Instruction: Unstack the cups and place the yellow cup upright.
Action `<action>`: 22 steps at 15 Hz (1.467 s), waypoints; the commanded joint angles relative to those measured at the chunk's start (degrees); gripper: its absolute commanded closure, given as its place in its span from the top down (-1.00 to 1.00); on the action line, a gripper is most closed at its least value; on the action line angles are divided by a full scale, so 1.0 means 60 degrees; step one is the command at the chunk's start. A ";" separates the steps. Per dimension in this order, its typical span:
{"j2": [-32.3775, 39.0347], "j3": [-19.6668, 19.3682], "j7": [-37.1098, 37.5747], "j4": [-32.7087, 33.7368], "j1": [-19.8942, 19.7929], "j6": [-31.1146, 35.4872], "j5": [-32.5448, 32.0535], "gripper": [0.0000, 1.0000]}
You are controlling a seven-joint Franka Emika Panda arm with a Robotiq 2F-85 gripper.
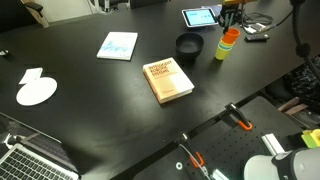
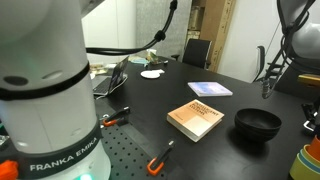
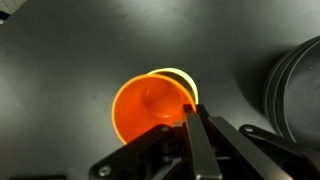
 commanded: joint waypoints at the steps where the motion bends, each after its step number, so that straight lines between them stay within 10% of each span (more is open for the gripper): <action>1: -0.0745 -0.0306 0.0232 -0.0477 0.0331 -0.0091 -0.0416 -0.87; 22: -0.4340 0.0579 -0.0587 -0.5524 0.1384 0.0662 -0.0568 -0.87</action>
